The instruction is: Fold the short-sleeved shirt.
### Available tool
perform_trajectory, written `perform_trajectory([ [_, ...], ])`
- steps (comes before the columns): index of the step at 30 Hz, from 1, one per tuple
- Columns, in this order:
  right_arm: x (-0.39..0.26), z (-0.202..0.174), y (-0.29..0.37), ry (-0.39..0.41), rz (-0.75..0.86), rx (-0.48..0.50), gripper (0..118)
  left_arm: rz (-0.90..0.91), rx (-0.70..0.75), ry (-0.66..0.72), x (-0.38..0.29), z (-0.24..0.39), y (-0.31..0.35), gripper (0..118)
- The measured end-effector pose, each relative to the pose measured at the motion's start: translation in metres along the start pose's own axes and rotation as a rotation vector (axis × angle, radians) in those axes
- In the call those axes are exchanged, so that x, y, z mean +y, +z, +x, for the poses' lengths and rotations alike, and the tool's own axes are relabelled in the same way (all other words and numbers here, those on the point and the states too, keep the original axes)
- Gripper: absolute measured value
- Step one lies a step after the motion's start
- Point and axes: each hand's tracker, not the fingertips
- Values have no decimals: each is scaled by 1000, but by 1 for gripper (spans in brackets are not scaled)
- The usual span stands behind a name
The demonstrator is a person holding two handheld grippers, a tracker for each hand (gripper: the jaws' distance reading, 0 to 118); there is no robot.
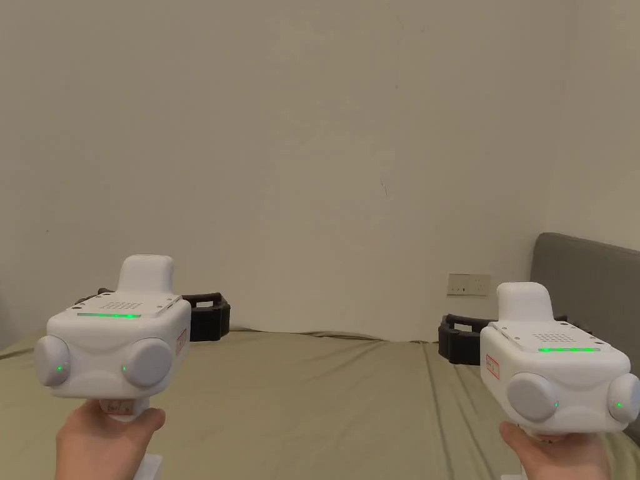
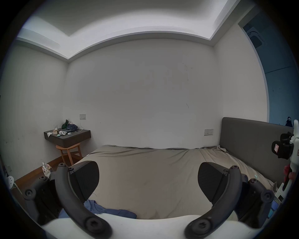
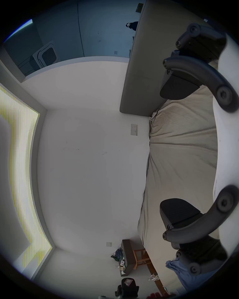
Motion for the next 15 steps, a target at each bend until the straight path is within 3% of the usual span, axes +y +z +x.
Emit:
perform_trajectory([
  [15, 2, -3, 7, 21, 12, 4, 118, -13, 5, -22, 4, 4, 2, 118],
])
